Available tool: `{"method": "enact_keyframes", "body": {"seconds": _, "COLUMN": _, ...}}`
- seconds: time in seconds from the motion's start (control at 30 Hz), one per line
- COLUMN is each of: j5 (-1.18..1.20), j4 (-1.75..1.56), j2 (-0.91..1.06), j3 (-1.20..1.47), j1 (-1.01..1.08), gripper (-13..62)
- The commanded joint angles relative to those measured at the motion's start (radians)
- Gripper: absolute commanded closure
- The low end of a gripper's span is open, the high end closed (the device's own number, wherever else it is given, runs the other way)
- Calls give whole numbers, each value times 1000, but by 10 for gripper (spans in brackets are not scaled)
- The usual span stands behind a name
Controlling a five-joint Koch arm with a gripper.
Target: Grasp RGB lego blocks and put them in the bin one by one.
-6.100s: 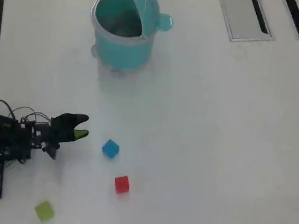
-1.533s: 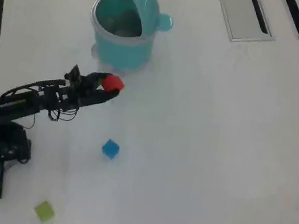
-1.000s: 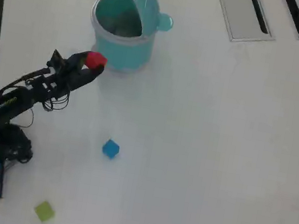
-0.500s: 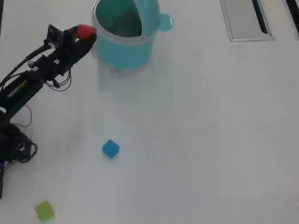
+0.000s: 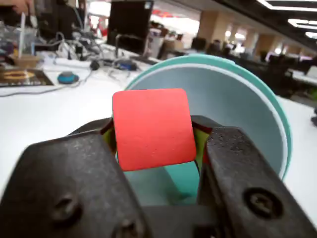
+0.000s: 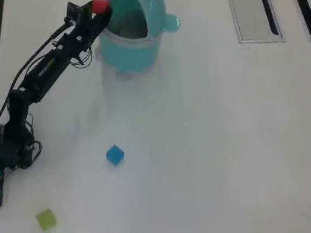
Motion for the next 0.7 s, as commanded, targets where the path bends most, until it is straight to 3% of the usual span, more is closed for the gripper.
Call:
{"method": "enact_keyframes", "body": {"seconds": 0.0, "j5": 2, "j4": -71, "j2": 23, "j3": -115, "j1": 15, "gripper": 376}}
{"method": "enact_keyframes", "body": {"seconds": 0.53, "j5": -12, "j4": -178, "j2": -268, "j3": -385, "j1": 89, "gripper": 372}}
{"method": "enact_keyframes", "body": {"seconds": 0.63, "j5": -8, "j4": -57, "j2": -327, "j3": -535, "j1": 87, "gripper": 349}}
{"method": "enact_keyframes", "body": {"seconds": 0.67, "j5": -11, "j4": 52, "j2": -380, "j3": -676, "j1": 86, "gripper": 289}}
